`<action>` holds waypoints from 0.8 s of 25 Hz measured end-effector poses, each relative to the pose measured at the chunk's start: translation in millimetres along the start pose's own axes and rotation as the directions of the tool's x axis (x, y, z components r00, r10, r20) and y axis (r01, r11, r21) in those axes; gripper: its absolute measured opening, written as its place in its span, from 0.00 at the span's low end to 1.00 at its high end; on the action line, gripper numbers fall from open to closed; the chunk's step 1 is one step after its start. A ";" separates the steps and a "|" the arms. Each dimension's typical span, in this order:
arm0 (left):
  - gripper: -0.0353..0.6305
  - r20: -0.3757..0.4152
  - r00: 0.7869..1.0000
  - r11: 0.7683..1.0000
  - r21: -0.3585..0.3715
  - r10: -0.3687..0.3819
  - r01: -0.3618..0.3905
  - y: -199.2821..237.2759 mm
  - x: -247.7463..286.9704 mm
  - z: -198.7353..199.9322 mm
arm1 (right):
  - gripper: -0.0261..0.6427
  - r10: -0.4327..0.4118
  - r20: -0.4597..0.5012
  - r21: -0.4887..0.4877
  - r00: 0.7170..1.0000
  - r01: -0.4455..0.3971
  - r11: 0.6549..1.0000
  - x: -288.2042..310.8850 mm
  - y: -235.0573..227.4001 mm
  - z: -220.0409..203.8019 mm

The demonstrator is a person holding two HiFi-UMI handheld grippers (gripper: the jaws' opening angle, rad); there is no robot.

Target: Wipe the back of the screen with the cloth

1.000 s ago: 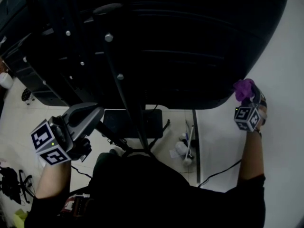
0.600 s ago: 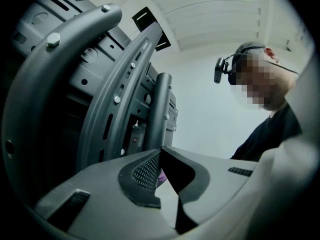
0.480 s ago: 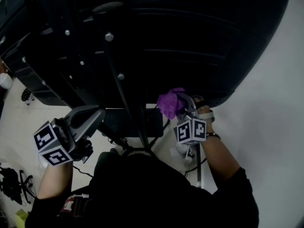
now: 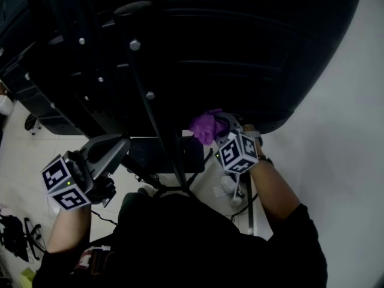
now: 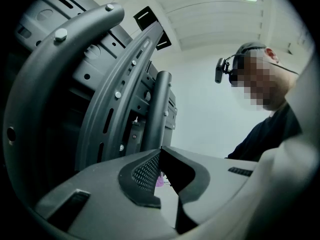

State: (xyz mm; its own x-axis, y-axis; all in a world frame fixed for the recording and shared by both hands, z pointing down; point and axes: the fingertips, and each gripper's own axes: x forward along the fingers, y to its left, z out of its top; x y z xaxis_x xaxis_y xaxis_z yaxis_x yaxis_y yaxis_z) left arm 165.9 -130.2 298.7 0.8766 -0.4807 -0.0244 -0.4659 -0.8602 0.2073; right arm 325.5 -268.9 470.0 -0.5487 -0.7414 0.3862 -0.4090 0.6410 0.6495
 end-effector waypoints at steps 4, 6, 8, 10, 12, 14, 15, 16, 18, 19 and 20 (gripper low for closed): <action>0.05 0.003 1.000 1.000 -0.005 -0.007 0.007 3.1 1.7 0.7 | 0.19 0.024 -0.002 0.096 1.000 -0.024 0.995 -24.0 -10.6 -21.5; 0.05 0.000 1.000 1.000 -0.008 -0.009 0.009 4.7 2.4 -0.2 | 0.19 0.009 -0.036 0.138 0.999 -0.004 0.990 -38.3 -21.9 -43.3; 0.05 -0.004 1.000 1.000 -0.011 -0.011 0.011 5.1 2.8 -2.1 | 0.19 -0.006 -0.091 0.201 0.996 0.024 0.979 -55.9 -36.6 -72.7; 0.05 -0.006 1.000 1.000 -0.013 -0.014 0.014 4.6 2.2 -3.8 | 0.19 -0.024 -0.129 0.259 0.991 0.057 0.964 -75.0 -52.6 -99.2; 0.05 -0.007 1.000 1.000 -0.014 -0.017 0.017 3.7 1.1 -4.7 | 0.19 -0.052 -0.170 0.299 0.984 0.101 0.949 -94.5 -69.0 -126.1; 0.05 -0.006 1.000 1.000 -0.014 -0.021 0.020 2.4 -0.1 -5.5 | 0.19 -0.092 -0.225 0.326 0.970 0.164 0.931 -114.6 -87.5 -156.2; 0.05 -0.006 1.000 1.000 -0.014 -0.022 0.022 1.9 -0.7 -6.0 | 0.19 -0.117 -0.258 0.338 0.959 0.203 0.919 -124.8 -97.6 -173.0; 0.05 -0.005 1.000 1.000 -0.015 -0.023 0.023 1.6 -1.2 -6.5 | 0.19 -0.143 -0.295 0.351 0.945 0.246 0.903 -134.9 -108.0 -191.1; 0.05 -0.004 1.000 1.000 -0.018 -0.024 0.024 2.6 -2.4 -7.1 | 0.19 -0.184 -0.395 0.384 0.900 0.344 0.857 -154.0 -126.4 -230.4; 0.05 -0.002 1.000 1.000 -0.020 -0.024 0.024 3.7 -2.8 -7.1 | 0.19 -0.194 -0.460 0.398 0.867 0.396 0.827 -162.9 -132.7 -250.3; 0.05 0.001 1.000 0.999 -0.022 -0.023 0.023 5.2 -2.9 -7.1 | 0.19 -0.193 -0.520 0.408 0.832 0.441 0.800 -170.5 -135.9 -267.2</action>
State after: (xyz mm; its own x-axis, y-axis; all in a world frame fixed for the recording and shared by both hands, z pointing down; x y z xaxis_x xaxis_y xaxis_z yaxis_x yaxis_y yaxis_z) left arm 161.8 -132.1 306.8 0.8871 -0.4605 -0.0302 -0.4424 -0.8672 0.2286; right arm 669.5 -282.6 490.9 0.0014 -0.8441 0.5362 -0.8662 0.2670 0.4225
